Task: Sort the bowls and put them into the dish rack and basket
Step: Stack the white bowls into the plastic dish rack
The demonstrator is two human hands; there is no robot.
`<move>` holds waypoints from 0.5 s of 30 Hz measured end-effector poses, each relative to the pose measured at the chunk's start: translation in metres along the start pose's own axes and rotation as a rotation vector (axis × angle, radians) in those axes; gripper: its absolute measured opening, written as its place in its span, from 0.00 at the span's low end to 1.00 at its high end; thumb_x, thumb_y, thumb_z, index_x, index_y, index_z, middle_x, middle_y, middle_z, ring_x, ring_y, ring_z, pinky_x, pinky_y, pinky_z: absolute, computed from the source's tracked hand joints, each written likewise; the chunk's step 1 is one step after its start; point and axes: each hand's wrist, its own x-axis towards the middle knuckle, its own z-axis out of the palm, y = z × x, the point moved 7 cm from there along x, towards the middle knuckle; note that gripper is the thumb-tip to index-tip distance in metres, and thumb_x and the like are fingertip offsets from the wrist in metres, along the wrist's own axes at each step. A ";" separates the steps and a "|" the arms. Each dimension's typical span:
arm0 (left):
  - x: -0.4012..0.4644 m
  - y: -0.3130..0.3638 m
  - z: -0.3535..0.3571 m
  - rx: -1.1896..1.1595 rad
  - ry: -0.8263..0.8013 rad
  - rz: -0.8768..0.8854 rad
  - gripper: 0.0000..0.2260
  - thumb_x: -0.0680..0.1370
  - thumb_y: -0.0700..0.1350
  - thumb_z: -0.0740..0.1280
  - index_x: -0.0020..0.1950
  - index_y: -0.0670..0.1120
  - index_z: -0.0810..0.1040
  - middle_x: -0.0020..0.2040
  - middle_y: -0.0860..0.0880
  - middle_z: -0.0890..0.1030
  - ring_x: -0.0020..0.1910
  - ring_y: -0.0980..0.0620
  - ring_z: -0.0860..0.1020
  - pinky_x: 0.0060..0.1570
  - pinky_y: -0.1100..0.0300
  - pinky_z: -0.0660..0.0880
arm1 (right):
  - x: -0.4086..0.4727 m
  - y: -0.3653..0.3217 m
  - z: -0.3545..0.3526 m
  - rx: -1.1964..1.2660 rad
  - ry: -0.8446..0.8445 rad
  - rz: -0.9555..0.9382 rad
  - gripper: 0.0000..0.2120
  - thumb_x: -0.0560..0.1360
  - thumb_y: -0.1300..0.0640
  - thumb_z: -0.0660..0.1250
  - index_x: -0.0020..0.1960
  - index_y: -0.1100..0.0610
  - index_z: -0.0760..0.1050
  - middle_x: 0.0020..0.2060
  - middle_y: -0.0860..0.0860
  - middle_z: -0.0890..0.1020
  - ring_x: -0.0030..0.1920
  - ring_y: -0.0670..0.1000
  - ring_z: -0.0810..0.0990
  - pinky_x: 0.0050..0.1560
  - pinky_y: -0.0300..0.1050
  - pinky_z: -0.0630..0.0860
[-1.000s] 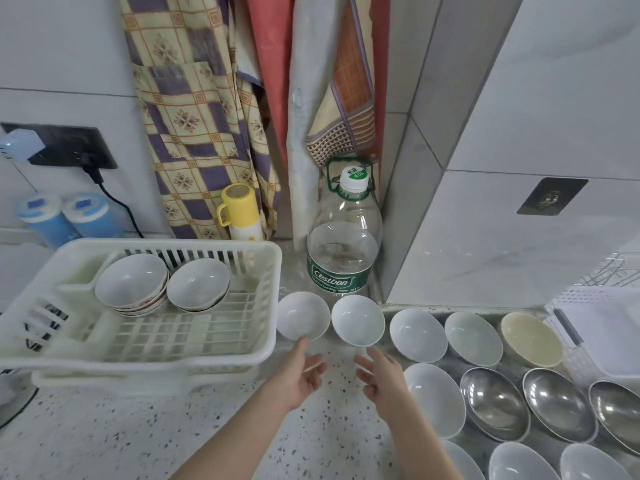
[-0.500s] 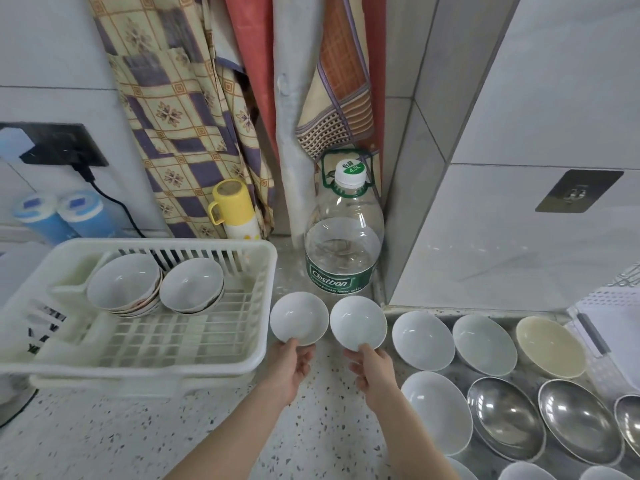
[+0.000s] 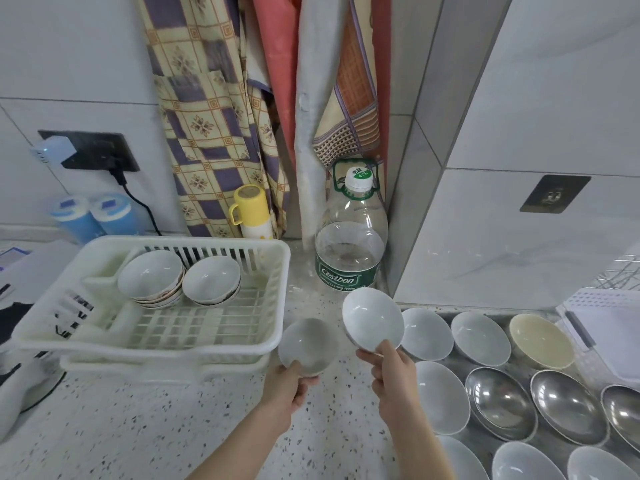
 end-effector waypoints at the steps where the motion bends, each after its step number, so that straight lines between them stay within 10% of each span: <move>1: -0.008 -0.002 -0.004 0.049 -0.017 -0.006 0.08 0.79 0.36 0.59 0.53 0.46 0.74 0.40 0.37 0.86 0.22 0.56 0.67 0.21 0.65 0.63 | -0.007 -0.005 0.001 -0.005 -0.005 -0.020 0.07 0.74 0.64 0.59 0.50 0.61 0.75 0.39 0.60 0.86 0.25 0.47 0.58 0.19 0.35 0.56; 15: -0.115 0.079 -0.063 0.501 -0.374 0.161 0.14 0.72 0.38 0.59 0.55 0.41 0.77 0.40 0.39 0.86 0.23 0.54 0.63 0.23 0.65 0.58 | -0.093 -0.082 0.064 -0.117 -0.140 -0.342 0.10 0.75 0.60 0.59 0.49 0.65 0.76 0.30 0.54 0.84 0.20 0.43 0.58 0.18 0.34 0.57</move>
